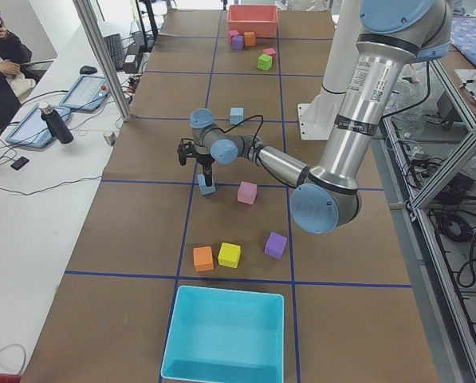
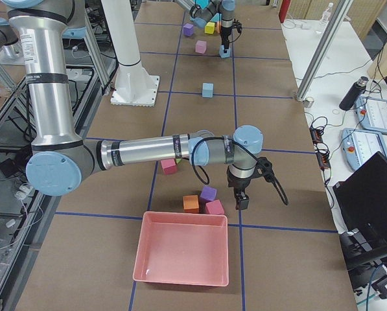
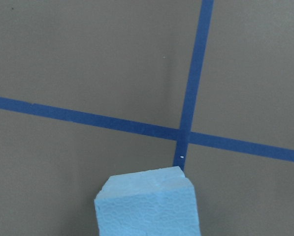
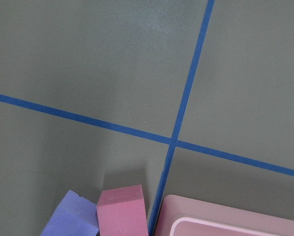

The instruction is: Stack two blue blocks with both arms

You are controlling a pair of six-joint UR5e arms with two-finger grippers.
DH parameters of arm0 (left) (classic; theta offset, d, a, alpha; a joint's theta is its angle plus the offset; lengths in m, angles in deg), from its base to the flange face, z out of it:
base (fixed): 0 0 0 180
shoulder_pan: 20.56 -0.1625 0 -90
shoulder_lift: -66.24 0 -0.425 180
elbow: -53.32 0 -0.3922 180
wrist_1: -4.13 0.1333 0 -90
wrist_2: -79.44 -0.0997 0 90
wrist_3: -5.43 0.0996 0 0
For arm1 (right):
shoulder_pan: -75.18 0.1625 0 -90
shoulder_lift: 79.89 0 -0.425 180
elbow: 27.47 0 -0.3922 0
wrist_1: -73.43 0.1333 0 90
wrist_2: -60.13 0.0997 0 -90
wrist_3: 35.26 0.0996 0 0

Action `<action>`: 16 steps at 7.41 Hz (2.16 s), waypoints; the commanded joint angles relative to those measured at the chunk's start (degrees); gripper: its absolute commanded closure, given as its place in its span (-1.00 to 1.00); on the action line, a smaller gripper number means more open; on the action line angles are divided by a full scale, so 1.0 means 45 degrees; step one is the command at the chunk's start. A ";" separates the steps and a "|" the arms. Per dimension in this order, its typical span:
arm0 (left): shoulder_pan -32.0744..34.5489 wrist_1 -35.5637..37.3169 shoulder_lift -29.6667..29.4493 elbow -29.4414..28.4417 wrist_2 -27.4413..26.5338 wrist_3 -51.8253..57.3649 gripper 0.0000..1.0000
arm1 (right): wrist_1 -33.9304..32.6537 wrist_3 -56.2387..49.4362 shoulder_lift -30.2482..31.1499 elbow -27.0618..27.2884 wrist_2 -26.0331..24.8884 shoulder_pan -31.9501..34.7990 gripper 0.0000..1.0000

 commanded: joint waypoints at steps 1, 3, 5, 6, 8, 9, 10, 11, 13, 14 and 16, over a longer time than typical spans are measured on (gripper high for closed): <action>-0.0027 -0.0831 -0.0026 -0.0682 -0.0001 0.0094 -0.95 | 0.0000 0.0016 0.0001 -0.0001 -0.0001 -0.0001 -1.00; -0.0066 -0.0973 -0.0026 -0.0647 -0.0001 0.0055 -0.23 | 0.0000 0.0036 0.0021 0.0019 -0.0001 -0.0001 -1.00; -0.0066 -0.0914 -0.0007 -0.0336 0.0057 0.0055 0.66 | 0.0000 0.0036 0.0001 -0.0001 -0.0021 -0.0001 -1.00; -0.0066 -0.0740 -0.0007 0.0246 0.0077 0.0055 0.79 | 0.0000 0.0036 0.0040 0.0019 -0.0021 -0.0001 -1.00; -0.0105 0.1804 -0.1673 0.1012 0.0000 -0.0100 0.79 | 0.0000 0.0016 0.0060 -0.0117 -0.0040 -0.0001 -1.00; -0.0202 0.3077 -0.2711 0.1111 -0.0059 -0.0121 0.79 | 0.0000 0.0036 0.0060 -0.0214 -0.0117 -0.0001 -1.00; -0.0396 0.3244 -0.3282 0.1150 -0.0195 -0.0102 0.81 | -0.0058 0.0036 0.0079 -0.0293 -0.0118 -0.0001 -1.00; -0.0843 0.3246 -0.3868 0.1247 -0.0815 -0.0140 0.83 | -0.0039 0.0017 0.0447 -0.0294 -0.0157 -0.0001 -1.00; -0.1859 0.3285 -0.4826 0.1287 -0.1133 -0.1363 0.86 | -0.0078 0.0094 0.0722 -0.0313 -0.0157 0.0252 -1.00; -0.2559 0.3305 -0.5218 0.1268 -0.1559 -0.1835 0.88 | -0.0078 0.0075 0.0898 -0.0274 -0.0119 0.0330 -1.00; -0.3424 0.3614 -0.5747 0.1112 -0.2441 -0.1918 0.88 | -0.0078 0.0094 0.1095 -0.0215 -0.0021 0.0331 -1.00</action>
